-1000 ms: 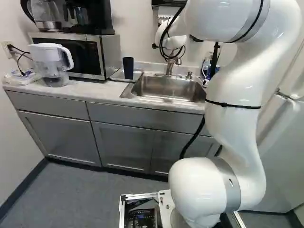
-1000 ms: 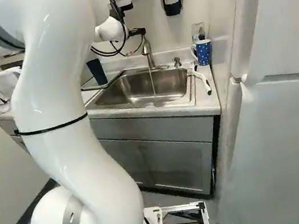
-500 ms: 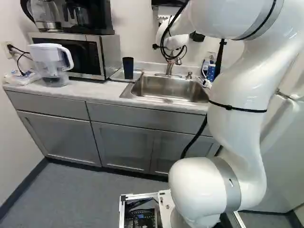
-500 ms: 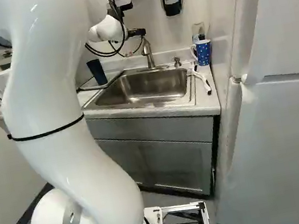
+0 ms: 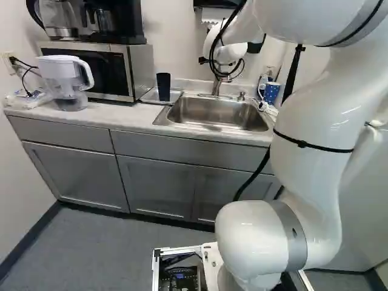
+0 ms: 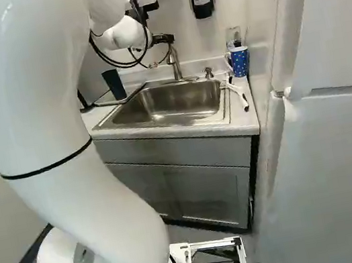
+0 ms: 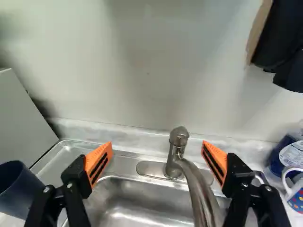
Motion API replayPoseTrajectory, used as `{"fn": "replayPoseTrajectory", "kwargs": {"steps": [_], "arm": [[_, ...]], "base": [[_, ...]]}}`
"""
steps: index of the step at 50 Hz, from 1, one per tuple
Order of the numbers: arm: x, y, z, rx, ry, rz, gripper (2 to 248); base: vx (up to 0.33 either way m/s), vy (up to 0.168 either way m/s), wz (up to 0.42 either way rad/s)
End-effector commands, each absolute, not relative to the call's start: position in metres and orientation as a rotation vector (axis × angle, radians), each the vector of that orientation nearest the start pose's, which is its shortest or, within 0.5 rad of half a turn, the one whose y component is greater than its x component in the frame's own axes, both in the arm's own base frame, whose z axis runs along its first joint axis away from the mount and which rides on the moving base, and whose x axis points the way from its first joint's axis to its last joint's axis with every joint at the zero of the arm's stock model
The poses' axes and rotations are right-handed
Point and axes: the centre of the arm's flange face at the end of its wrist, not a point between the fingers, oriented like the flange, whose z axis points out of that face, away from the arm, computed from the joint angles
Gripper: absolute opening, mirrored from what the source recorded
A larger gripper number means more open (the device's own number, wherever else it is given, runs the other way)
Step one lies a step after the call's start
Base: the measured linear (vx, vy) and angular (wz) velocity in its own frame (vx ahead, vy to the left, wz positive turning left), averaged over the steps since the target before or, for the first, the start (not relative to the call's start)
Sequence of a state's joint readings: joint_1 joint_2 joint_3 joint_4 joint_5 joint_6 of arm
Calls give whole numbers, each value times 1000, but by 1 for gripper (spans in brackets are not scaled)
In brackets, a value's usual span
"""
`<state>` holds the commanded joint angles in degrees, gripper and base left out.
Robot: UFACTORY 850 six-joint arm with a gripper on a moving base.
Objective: Rinse the cup and place it in the tray
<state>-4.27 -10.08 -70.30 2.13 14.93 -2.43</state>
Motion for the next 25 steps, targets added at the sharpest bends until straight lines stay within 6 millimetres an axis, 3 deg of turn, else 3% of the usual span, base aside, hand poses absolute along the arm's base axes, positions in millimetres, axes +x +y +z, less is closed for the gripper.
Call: {"fn": "replayPoseTrajectory", "kwargs": {"steps": [25], "arm": [[555, -70, 645, -2563, 159, -1955, 247]], "base": [[0, 0, 0]]}}
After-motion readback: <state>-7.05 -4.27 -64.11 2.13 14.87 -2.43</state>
